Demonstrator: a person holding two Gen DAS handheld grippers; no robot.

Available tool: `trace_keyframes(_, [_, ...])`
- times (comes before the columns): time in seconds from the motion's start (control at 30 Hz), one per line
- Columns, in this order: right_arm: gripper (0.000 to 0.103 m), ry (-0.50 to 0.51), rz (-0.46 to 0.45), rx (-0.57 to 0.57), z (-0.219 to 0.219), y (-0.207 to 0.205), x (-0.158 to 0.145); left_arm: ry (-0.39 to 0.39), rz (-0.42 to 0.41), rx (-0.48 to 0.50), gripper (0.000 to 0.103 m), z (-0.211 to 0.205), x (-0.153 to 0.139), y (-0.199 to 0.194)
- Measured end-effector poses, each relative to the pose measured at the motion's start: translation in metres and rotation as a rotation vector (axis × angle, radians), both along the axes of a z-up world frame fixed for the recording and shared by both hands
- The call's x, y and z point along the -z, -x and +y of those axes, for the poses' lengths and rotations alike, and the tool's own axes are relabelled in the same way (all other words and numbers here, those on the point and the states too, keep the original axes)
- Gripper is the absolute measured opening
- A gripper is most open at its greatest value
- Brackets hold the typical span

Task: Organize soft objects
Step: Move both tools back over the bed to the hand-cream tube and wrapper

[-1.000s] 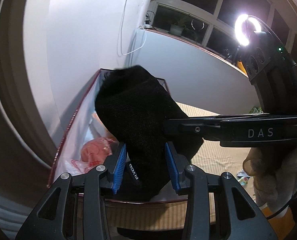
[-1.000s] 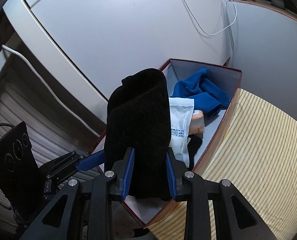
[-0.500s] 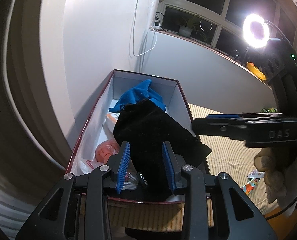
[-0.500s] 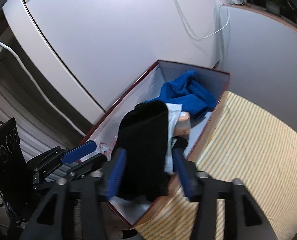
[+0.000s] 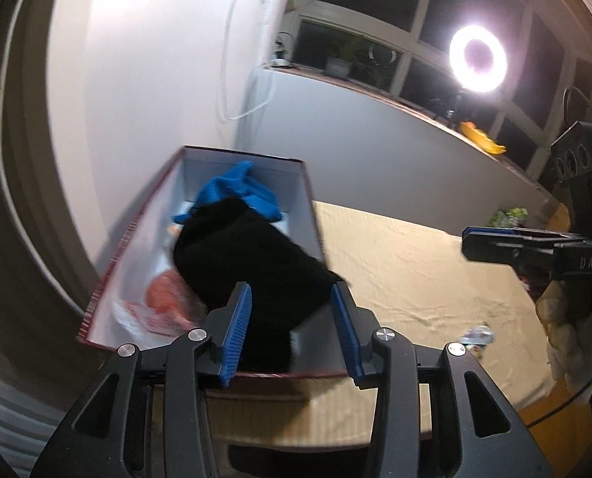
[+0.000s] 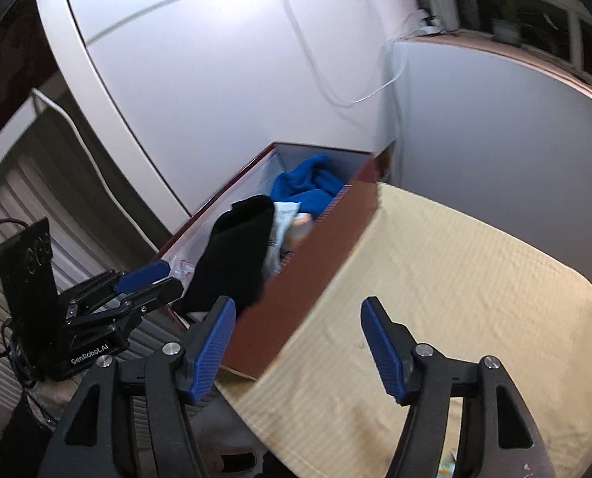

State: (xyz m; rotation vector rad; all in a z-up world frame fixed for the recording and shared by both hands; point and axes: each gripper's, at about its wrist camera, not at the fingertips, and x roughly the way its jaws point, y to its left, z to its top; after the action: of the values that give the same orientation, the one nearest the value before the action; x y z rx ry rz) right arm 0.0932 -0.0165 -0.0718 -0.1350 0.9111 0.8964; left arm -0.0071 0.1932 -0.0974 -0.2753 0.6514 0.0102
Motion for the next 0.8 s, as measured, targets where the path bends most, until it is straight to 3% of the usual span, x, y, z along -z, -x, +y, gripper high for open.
trace_keyframes(0.1, [0.064,-0.019,-0.013,0.042,-0.035,0.003,-0.006,-0.002,-0.008,0.036,0.046,-0.018,0.0,0.003])
trace_keyframes(0.33, [0.064,-0.008,-0.076,0.15,-0.108,0.017,-0.002,-0.01,-0.007,0.134,0.046,-0.062,0.009,0.004])
trace_keyframes(0.57, [0.064,0.094,-0.052,0.203,-0.159,0.023,0.041,-0.055,0.029,0.302,0.052,-0.125,0.03,-0.006])
trace_keyframes(0.8, [0.064,0.189,-0.037,0.173,-0.174,0.021,0.072,-0.098,0.089,0.43,0.052,-0.177,0.051,-0.013])
